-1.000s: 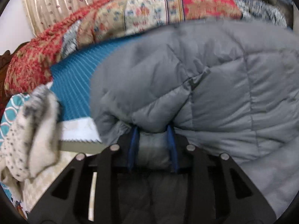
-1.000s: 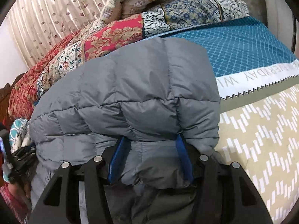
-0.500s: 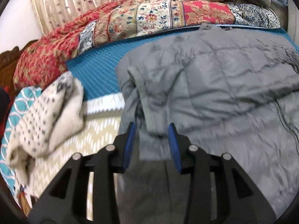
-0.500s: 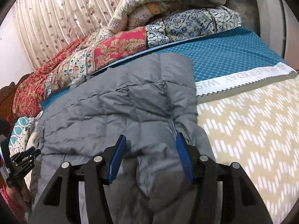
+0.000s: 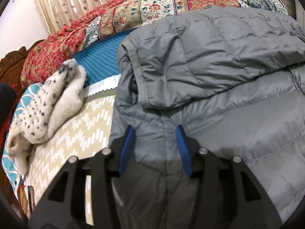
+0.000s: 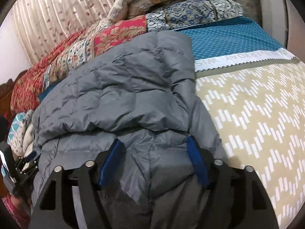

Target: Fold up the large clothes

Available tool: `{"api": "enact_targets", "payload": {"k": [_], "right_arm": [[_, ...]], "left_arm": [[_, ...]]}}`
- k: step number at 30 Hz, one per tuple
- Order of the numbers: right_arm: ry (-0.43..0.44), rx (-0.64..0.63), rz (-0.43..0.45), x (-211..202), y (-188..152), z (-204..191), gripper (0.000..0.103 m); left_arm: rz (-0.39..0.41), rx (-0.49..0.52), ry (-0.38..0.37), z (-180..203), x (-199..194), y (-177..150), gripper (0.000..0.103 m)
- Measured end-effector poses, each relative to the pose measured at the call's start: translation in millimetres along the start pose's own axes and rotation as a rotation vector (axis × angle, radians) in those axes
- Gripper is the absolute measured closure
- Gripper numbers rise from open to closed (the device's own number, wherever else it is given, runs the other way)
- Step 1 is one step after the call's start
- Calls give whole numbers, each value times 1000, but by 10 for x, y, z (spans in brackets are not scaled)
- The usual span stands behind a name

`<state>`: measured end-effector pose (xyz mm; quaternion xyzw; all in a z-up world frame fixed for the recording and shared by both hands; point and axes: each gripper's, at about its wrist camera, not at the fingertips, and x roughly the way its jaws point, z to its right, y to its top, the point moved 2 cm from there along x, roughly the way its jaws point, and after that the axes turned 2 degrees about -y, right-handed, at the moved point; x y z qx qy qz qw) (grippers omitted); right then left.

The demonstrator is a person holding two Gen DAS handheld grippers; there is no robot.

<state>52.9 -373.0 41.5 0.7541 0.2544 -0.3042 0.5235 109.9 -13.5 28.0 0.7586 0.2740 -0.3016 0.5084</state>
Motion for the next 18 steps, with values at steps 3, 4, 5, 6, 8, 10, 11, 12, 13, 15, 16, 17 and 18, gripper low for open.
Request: {"api": "enact_targets", "payload": {"k": [3,4,5,6,8,10,11,12,13,15,16,17,18], "right_arm": [[17,-4,7,5,-26,3,55],[18,-5,10,8,-32,5,55],[16,-8,13,8,-40,2,55],[10,-13,17,7,-48,-5,55],[-6,-25,26,5,-68,-32,55],[-21,-34,31,2,-81,-55,55],[-27,-39,32,0,-85,-61,55],[-27,-39,32,0,-85,-59,55],[-25,-37,32,0,-85,-52,55],[-21,-34,35,0,-91,-48,55],[-25,-36,35,2,-93,-53,55],[-32,-40,34,7,-95,-63,55],[-38,-43,33,8,-97,-74,55]], "left_arm": [[-1,-4,-3,2,0,-1,58],[-1,-7,-5,0,-3,-1,58],[-2,-9,-7,-8,-2,0,57],[-2,-13,-10,-15,1,-1,57],[-3,-23,-16,-28,8,-3,56],[-3,-32,-23,-45,18,2,56],[-4,-35,-25,-54,21,2,55],[-4,-37,-26,-54,23,1,55],[-5,-38,-26,-54,26,1,55],[-5,-38,-26,-53,32,0,55],[-5,-38,-26,-57,29,0,55],[-5,-37,-27,-58,26,0,55],[-5,-38,-27,-58,26,1,55]]}}
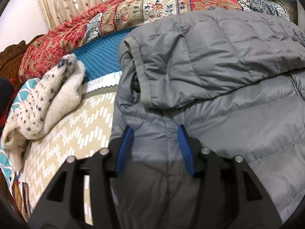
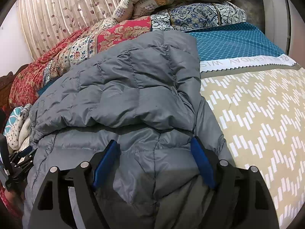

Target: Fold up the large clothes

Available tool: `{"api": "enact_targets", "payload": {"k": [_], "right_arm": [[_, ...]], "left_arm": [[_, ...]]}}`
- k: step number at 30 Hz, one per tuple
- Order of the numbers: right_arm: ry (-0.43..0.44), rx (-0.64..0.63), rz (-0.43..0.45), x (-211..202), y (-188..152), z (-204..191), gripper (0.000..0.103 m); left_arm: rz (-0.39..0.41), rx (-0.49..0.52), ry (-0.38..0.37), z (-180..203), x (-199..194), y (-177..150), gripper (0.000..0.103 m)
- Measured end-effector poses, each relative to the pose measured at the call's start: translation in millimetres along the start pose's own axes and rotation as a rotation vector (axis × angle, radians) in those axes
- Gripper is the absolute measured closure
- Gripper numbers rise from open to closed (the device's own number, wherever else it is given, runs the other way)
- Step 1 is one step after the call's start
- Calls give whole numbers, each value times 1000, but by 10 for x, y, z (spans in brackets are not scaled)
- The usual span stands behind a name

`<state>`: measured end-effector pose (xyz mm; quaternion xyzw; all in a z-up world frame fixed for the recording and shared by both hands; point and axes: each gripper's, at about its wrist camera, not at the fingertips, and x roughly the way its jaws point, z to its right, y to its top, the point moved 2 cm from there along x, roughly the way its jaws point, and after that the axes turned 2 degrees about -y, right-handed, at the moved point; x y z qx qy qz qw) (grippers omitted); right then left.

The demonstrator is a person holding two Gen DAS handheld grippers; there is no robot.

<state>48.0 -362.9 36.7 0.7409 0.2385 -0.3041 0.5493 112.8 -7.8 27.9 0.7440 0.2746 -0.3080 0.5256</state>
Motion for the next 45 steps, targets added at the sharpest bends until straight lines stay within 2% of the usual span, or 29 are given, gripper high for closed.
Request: {"api": "enact_targets", "payload": {"k": [15,17,18,21,24,26,27,29,32,36,39,40,41,43,45], "right_arm": [[5,4,-4,-42,51,11,55],[19,14,21,-172,96,15,50],[39,17,40,-239,116,14,47],[88,6,97,-417,231,-8,41],[91,0,71,-294,383,-40,34],[68,8,-9,-48,448,-58,21],[54,19,-58,117,466,-49,19],[38,32,-101,341,490,-50,18],[-7,-20,-86,481,531,-128,18],[-43,-55,-69,516,512,-204,18],[-34,-49,-64,391,507,-191,19],[-29,-42,-62,298,493,-185,20],[0,-28,-51,137,458,-164,20],[59,-8,-30,-156,365,-109,20],[142,20,-6,-594,143,-3,20]], "left_arm": [[-14,-2,-9,-11,-6,10,55],[-31,7,-38,-40,-30,45,55],[-31,12,-83,-59,-86,75,55],[50,-12,-146,-96,-318,209,55],[72,18,-157,41,-280,412,55],[44,45,-131,142,-127,507,57],[0,71,-93,218,51,539,58],[-80,98,-41,289,348,537,57],[-52,70,-10,316,474,548,56],[-38,76,9,320,453,523,56],[-63,102,21,335,321,533,55],[-75,100,0,317,215,535,55],[-70,85,-36,247,91,545,55],[-5,15,-122,8,-362,472,55],[30,-38,-201,-258,-791,292,45]]}}
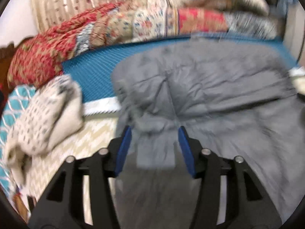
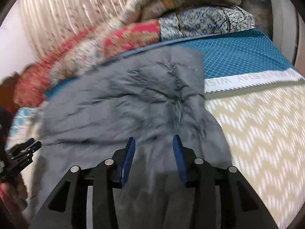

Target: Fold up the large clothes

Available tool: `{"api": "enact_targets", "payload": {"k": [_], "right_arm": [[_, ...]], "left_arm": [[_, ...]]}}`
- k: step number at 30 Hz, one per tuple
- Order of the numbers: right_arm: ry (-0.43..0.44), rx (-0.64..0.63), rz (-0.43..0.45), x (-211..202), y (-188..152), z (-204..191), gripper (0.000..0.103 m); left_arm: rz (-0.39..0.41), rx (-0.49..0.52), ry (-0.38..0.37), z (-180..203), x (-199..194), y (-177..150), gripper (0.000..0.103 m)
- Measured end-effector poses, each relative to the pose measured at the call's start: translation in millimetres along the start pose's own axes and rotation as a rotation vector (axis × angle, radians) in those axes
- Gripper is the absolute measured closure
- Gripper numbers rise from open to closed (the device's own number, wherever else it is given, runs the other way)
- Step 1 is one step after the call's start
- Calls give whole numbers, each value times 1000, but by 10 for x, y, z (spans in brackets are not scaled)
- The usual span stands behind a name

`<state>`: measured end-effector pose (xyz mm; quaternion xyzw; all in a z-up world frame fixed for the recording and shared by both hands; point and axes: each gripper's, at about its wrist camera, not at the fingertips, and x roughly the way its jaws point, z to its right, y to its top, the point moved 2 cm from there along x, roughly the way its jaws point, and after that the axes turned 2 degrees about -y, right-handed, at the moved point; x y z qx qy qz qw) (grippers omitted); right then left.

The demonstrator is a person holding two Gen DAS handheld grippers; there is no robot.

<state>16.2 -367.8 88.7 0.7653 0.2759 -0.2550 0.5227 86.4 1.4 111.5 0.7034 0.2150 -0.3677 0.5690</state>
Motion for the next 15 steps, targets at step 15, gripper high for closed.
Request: {"api": "enact_targets", "payload": {"k": [15], "right_arm": [[28,327,3,-1903,-2245,933,21]], "left_arm": [[-210,-330,-156,-859,-1449,-2186,33]]}}
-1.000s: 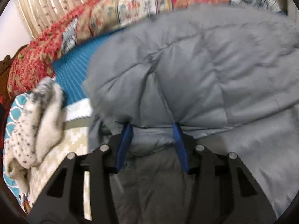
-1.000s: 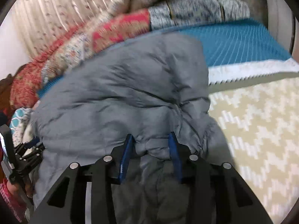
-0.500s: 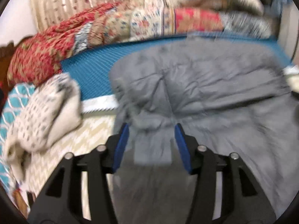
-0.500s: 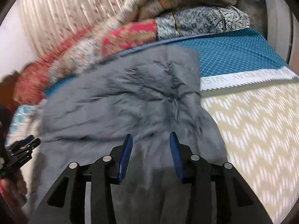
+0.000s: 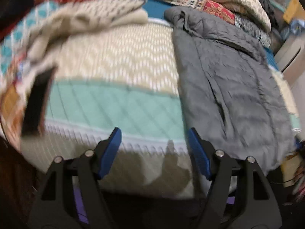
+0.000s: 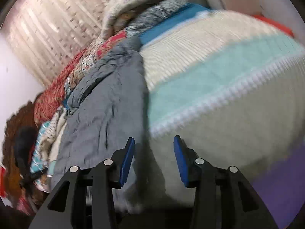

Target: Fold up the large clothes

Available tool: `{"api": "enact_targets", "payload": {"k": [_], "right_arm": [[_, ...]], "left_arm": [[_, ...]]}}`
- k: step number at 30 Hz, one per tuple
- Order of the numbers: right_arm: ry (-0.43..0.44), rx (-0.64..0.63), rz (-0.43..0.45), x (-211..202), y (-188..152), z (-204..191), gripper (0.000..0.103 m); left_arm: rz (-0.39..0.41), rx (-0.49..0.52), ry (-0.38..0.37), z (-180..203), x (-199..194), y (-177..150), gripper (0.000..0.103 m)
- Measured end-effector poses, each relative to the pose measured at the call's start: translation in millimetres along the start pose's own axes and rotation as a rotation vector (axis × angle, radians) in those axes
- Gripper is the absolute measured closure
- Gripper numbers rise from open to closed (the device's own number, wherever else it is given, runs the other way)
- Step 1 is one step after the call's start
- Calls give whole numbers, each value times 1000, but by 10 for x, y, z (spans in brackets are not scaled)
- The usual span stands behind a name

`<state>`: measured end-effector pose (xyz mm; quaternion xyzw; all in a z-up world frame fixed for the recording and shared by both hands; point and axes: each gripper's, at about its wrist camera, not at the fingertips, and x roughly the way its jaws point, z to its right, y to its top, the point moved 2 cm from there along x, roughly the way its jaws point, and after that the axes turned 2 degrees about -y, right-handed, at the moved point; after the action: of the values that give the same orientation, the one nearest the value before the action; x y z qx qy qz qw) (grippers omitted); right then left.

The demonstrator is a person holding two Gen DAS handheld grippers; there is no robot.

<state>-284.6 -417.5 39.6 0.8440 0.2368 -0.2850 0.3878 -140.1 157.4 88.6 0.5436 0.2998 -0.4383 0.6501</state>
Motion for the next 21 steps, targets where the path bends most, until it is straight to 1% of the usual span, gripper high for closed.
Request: {"api": "enact_targets", "payload": {"k": [2,3,5,8,11,14,16,18,19,20,21], "right_arm": [[27,30,-1,-77,-109,57,21],[38,37,-4,-93,-136,55,21],[61,46,-15,-87,-187,41,21],[102,57,-25,-70,-215,-29,21],[128,38,-30,-74,-245,-98,21],[162,43,-39,-43,-270,-133,21],[192,60,-72,31,-305,-148,21],[241,58,-131,123,-376,-234,19],[242,34,-147,144,-410,-297,7],[224,0,-157,144,-437,-366,-4],[213,-8,-153,118,-442,-387,-6]], "left_arm": [[-22,-42,-57,25,-1,-147,32],[-36,-54,-92,60,14,-216,32],[-63,-62,-134,147,66,-329,32],[-74,-45,-159,325,124,-395,32],[-90,-24,-183,479,193,-426,32],[-100,-30,-213,522,216,-427,32],[-117,-49,-241,549,245,-436,32],[-124,-40,-238,595,251,-444,32],[-124,-27,-245,619,234,-454,49],[-128,-20,-248,630,227,-461,82],[-140,-17,-236,622,226,-474,92]]}}
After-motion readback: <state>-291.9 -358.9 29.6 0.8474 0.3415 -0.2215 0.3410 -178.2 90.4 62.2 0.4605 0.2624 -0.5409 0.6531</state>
